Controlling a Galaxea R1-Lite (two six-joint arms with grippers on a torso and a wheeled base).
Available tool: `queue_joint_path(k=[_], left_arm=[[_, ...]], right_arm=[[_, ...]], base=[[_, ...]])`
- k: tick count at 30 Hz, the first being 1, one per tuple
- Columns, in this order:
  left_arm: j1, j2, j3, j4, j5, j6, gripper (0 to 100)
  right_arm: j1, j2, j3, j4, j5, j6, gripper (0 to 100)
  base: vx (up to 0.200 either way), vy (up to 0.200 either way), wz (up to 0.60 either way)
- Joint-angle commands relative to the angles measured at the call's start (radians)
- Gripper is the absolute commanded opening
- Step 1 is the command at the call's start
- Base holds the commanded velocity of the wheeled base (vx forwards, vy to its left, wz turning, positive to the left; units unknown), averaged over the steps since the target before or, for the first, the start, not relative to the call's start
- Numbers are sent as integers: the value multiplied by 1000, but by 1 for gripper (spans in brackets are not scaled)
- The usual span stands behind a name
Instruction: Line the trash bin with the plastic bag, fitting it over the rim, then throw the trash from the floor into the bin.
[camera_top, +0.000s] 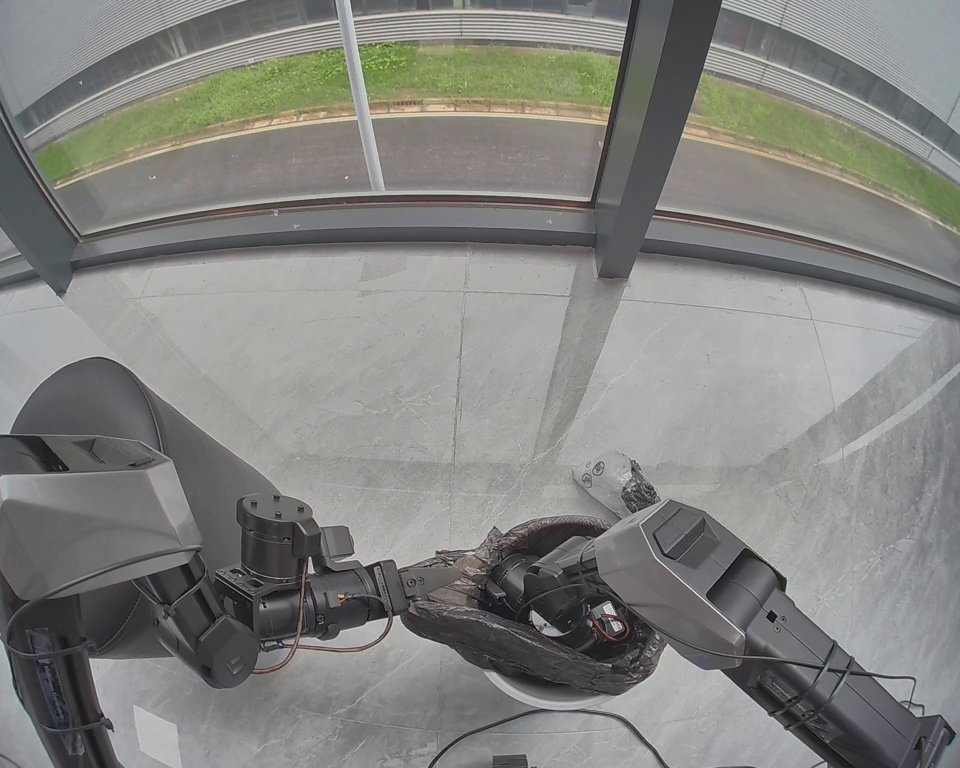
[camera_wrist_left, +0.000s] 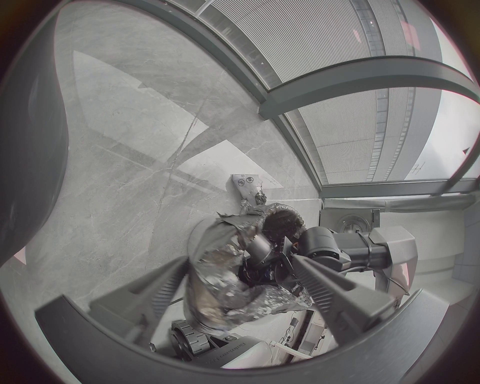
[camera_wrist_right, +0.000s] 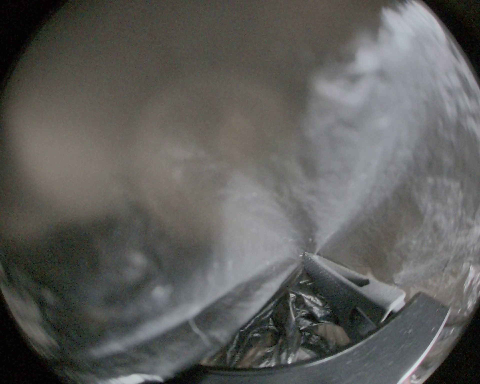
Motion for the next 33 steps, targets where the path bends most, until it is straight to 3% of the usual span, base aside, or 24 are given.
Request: queue_joint_path(k=[1,13,17,23,33], left_arm=[[-33,-33,35,-13,1,3,100],[-127,-47,115,-118,-1,2,100],[-127,-47,115,-121,-1,2,100],[-128,-50,121,-121,-1,2,100],[-128,-49,121,-121,-1,2,100]], right_arm=[[-7,-7,0,7,-1,11,100],[-29,-107,0,102,-10,54,100],[-27,-164,0,236,-27,93,100],[-35,-174,0,314,-32,146,100],[-35,-177,0,333,-32,158,100]], base=[[0,0,0],[0,0,0],[0,0,0],[0,0,0],[0,0,0]])
